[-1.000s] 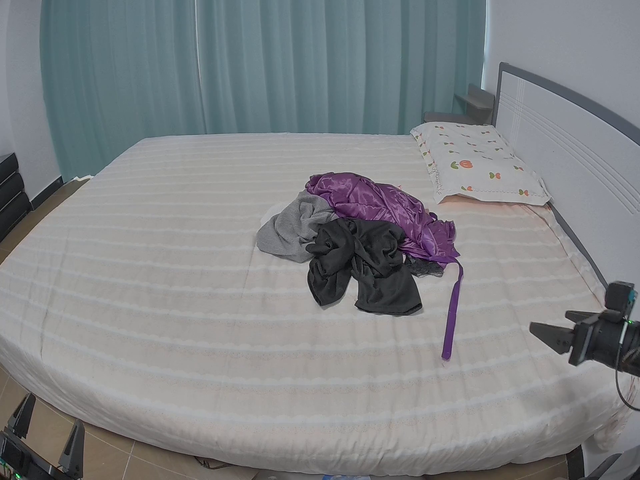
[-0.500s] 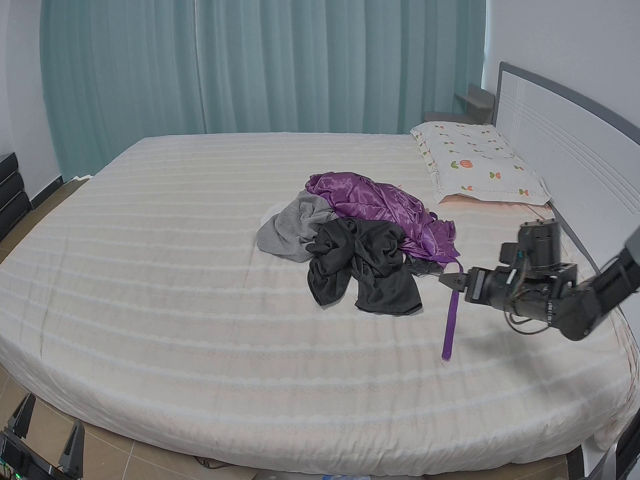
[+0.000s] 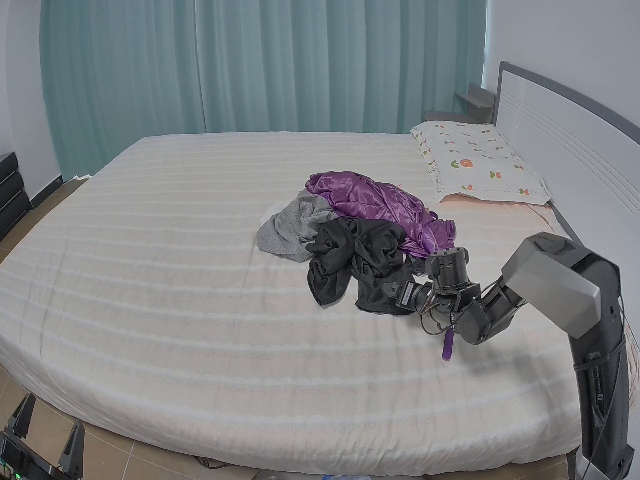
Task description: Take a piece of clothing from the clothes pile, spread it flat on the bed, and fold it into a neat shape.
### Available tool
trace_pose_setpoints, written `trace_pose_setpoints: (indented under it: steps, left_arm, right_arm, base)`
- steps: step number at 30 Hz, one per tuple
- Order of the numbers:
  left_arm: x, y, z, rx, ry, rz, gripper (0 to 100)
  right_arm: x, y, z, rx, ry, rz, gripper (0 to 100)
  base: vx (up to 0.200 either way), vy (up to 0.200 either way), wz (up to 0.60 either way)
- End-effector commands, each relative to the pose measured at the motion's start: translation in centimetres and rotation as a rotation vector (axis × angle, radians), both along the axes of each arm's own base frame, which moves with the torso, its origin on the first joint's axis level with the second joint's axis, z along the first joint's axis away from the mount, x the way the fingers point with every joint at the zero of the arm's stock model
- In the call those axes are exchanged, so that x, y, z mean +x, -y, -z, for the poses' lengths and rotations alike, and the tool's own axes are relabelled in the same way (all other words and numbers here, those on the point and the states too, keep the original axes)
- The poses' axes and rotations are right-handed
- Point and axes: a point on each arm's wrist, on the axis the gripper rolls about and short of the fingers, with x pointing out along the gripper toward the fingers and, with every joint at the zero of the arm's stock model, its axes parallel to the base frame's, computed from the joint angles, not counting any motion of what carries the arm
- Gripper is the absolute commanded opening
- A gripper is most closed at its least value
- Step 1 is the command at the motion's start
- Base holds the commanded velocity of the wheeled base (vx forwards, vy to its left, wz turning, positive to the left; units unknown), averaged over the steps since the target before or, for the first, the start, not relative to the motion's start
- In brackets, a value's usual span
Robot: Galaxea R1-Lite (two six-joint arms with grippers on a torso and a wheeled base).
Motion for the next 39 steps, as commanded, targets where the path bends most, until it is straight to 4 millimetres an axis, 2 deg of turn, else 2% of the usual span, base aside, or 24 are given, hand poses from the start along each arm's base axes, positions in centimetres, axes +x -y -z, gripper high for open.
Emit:
trace_pose_setpoints:
  steps: [1,12,13,18,22,25,33,37,38,39]
  left_arm:
    - [0.0,0.0,0.5,0.0,-0.001,0.0,100]
    - [0.0,0.0,0.5,0.0,-0.001,0.0,100]
    - [0.0,0.0,0.5,0.0,-0.001,0.0,100]
    - [0.0,0.0,0.5,0.0,-0.001,0.0,100]
    - [0.0,0.0,0.5,0.0,-0.001,0.0,100]
    - [0.0,0.0,0.5,0.0,-0.001,0.0,100]
    - [0.0,0.0,0.5,0.0,-0.001,0.0,100]
    - [0.0,0.0,0.5,0.0,-0.001,0.0,100]
    - [0.0,0.0,0.5,0.0,-0.001,0.0,100]
    - [0.0,0.0,0.5,0.0,-0.001,0.0,100]
  right_arm:
    - [1.3,-0.4,3.6,-0.017,-0.022,0.026,100]
    - [1.8,-1.1,3.3,-0.012,-0.003,0.021,100]
    - [1.8,-1.2,3.3,-0.012,-0.004,0.02,0]
    - [1.5,-1.5,3.0,0.0,-0.004,0.017,0]
    - [0.9,-1.4,0.6,0.103,0.003,0.061,0]
    - [-0.7,-0.9,-1.8,0.174,0.024,0.055,0]
    - [-6.3,-0.6,-6.6,0.25,0.101,-0.032,0]
    - [-9.0,-0.5,-9.5,0.296,0.154,-0.06,0]
    - [-10.2,-0.6,-11.0,0.32,0.177,-0.076,0]
    - [-10.9,-0.6,-11.7,0.329,0.182,-0.084,0]
  base:
    - [0.0,0.0,0.0]
    - [0.0,0.0,0.0]
    - [0.0,0.0,0.0]
    - [0.0,0.0,0.0]
    - [0.0,0.0,0.0]
    - [0.0,0.0,0.0]
    - [0.0,0.0,0.0]
    - [0.0,0.0,0.0]
    - [0.0,0.0,0.0]
    - [0.0,0.0,0.0]
